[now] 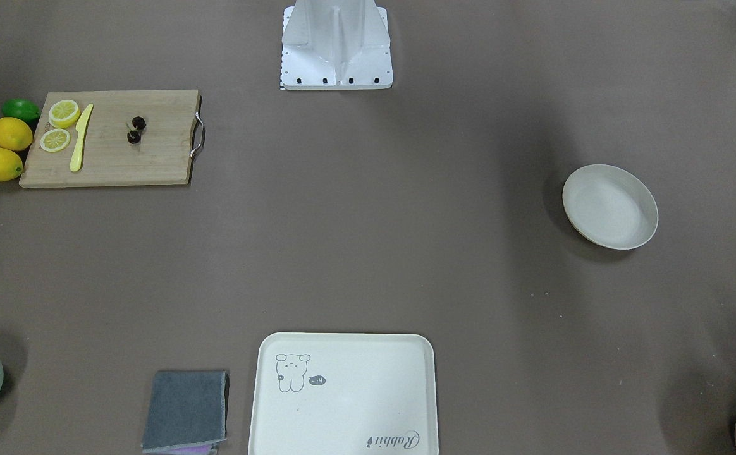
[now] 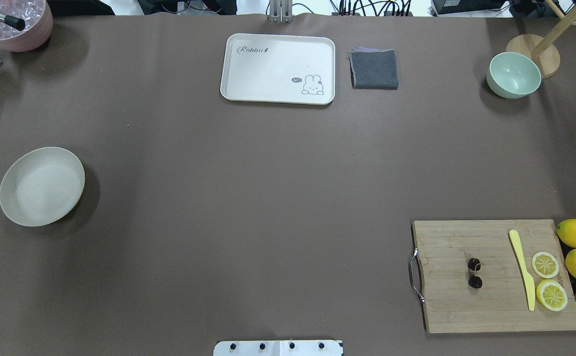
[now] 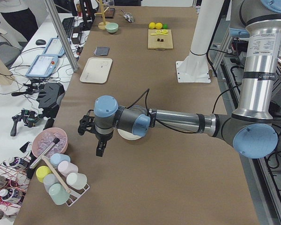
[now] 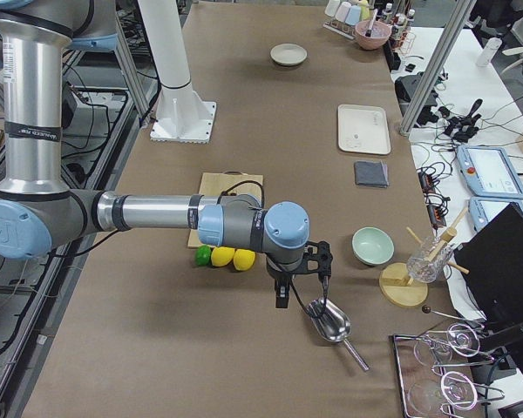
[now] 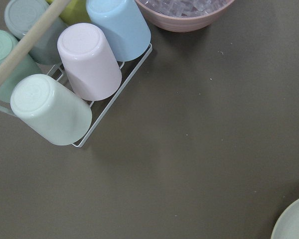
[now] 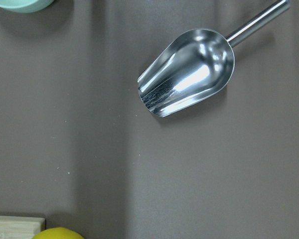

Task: Place red cherry on plate

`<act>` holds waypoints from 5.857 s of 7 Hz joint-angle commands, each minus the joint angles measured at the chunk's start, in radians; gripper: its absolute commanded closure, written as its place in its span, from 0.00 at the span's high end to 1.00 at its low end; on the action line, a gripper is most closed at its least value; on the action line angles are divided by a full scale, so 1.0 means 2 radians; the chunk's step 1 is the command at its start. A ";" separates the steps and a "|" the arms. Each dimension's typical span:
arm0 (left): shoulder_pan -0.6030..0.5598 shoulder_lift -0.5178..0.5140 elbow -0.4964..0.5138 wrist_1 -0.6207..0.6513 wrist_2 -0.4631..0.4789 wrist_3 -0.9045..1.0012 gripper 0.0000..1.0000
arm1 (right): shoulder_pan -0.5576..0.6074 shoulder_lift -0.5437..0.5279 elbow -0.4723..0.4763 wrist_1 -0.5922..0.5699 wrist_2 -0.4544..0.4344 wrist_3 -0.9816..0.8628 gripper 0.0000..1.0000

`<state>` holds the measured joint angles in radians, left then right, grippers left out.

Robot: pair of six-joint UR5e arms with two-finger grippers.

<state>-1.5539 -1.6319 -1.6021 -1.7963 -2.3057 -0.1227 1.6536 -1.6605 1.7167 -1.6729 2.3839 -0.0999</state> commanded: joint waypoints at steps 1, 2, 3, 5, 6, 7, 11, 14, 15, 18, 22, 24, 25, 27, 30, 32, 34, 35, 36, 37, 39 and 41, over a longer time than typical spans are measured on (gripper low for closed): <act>0.000 0.004 -0.001 0.000 0.000 0.000 0.98 | 0.000 0.000 0.001 0.000 0.000 0.001 1.00; 0.000 0.006 -0.005 0.000 0.000 0.000 0.98 | 0.000 0.003 0.000 0.000 0.000 0.002 1.00; 0.000 0.006 -0.005 0.000 0.000 0.000 0.98 | 0.000 0.005 0.001 0.000 0.000 0.011 1.00; 0.000 0.006 -0.006 0.000 0.000 0.000 0.98 | 0.000 0.006 0.001 0.000 0.000 0.015 1.00; 0.000 0.006 -0.005 0.000 0.001 0.000 0.98 | 0.000 0.006 0.001 0.001 0.000 0.015 1.00; 0.000 0.006 -0.005 0.000 0.000 0.000 0.98 | 0.000 0.005 0.001 0.001 -0.001 0.014 1.00; 0.000 0.006 -0.004 0.000 -0.001 0.000 0.98 | 0.000 0.004 0.004 0.001 0.000 0.015 1.00; 0.008 0.007 -0.030 -0.007 -0.014 0.001 0.98 | 0.000 0.003 0.007 0.001 0.000 0.015 1.00; 0.037 0.004 -0.032 -0.023 -0.030 -0.023 0.98 | 0.000 0.003 0.008 0.001 -0.001 0.015 1.00; 0.171 -0.006 -0.006 -0.184 0.009 -0.266 0.98 | 0.000 0.004 0.008 0.001 -0.002 0.014 1.00; 0.211 0.051 0.119 -0.433 0.032 -0.267 0.98 | 0.001 -0.001 0.008 0.001 -0.002 0.015 1.00; 0.223 0.064 0.123 -0.459 0.030 -0.267 0.91 | 0.001 -0.001 0.008 0.001 -0.002 0.015 1.00; 0.231 0.064 0.123 -0.459 0.028 -0.267 0.89 | 0.001 -0.001 0.008 0.001 -0.002 0.015 1.00; 0.239 0.064 0.122 -0.460 0.027 -0.267 0.88 | 0.002 -0.001 0.007 0.001 -0.002 0.015 1.00; 0.254 0.060 0.121 -0.459 0.028 -0.271 0.59 | 0.006 -0.003 0.005 0.001 -0.002 0.013 1.00; 0.254 0.060 0.122 -0.466 0.028 -0.272 0.11 | 0.011 -0.008 0.007 0.001 -0.002 0.014 1.00; 0.253 0.061 0.123 -0.466 0.027 -0.272 0.00 | 0.013 -0.013 0.008 0.001 -0.001 0.014 1.00; 0.253 0.062 0.121 -0.464 0.019 -0.272 0.00 | 0.014 -0.013 0.008 0.001 -0.001 0.014 1.00; 0.249 0.059 0.121 -0.462 -0.030 -0.272 0.00 | 0.014 -0.013 0.008 0.001 -0.001 0.013 1.00; 0.220 0.056 0.118 -0.459 -0.066 -0.272 0.00 | 0.015 -0.013 0.009 0.002 -0.001 0.012 1.00; 0.202 0.005 0.112 -0.459 -0.053 -0.320 0.00 | 0.015 -0.013 0.011 0.002 -0.001 0.010 1.00; 0.232 -0.050 0.095 -0.459 0.013 -0.416 0.00 | 0.016 -0.015 0.017 0.002 0.001 0.012 1.00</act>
<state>-1.1258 -1.6615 -1.3943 -2.7131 -2.3449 -0.8284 1.6851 -1.6882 1.7449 -1.6690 2.3830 -0.0768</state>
